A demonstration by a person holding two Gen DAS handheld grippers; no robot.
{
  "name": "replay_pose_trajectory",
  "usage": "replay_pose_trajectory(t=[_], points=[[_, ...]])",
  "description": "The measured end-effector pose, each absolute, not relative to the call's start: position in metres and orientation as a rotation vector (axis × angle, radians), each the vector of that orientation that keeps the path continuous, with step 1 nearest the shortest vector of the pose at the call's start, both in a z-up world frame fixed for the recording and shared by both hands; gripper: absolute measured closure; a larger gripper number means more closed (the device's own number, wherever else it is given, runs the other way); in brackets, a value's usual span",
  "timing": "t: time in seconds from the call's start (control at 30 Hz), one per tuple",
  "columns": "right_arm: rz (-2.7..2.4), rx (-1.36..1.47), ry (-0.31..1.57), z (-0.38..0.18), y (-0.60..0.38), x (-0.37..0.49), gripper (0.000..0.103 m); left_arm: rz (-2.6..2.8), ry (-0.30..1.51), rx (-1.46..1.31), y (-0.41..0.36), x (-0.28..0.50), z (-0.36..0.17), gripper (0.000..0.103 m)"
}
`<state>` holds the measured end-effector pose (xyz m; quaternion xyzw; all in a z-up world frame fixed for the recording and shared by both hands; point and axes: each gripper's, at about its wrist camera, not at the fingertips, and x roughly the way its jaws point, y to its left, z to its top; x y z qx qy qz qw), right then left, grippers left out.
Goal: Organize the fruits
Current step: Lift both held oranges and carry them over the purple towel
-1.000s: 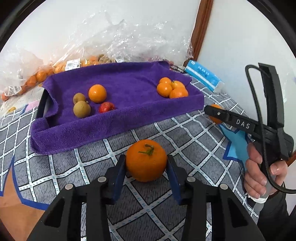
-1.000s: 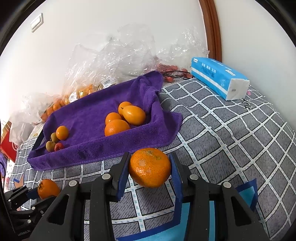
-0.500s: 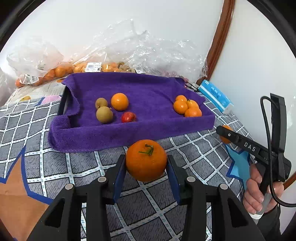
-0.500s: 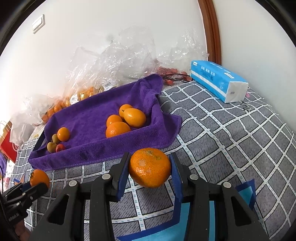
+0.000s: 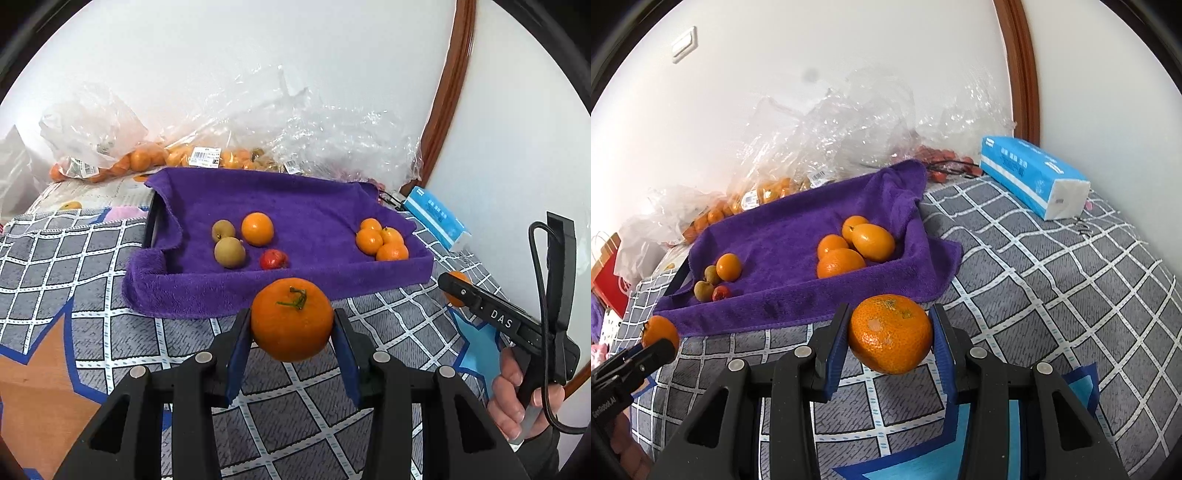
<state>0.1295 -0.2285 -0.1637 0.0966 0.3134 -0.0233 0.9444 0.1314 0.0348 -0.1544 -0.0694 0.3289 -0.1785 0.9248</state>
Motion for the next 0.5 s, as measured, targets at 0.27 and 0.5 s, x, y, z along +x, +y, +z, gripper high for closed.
replay_pose_trajectory(t=[0.27, 0.5], points=[[-0.013, 0.167, 0.596, -0.158, -0.221, 0.123, 0.061, -0.329, 0.625, -0.147, 0.04, 0.126, -0.149, 0.062], [0.036, 0.183, 0.596, -0.158, -0.219, 0.122, 0.061, -0.29, 0.612, -0.179, 0.05, 0.127, -0.147, 0.062]])
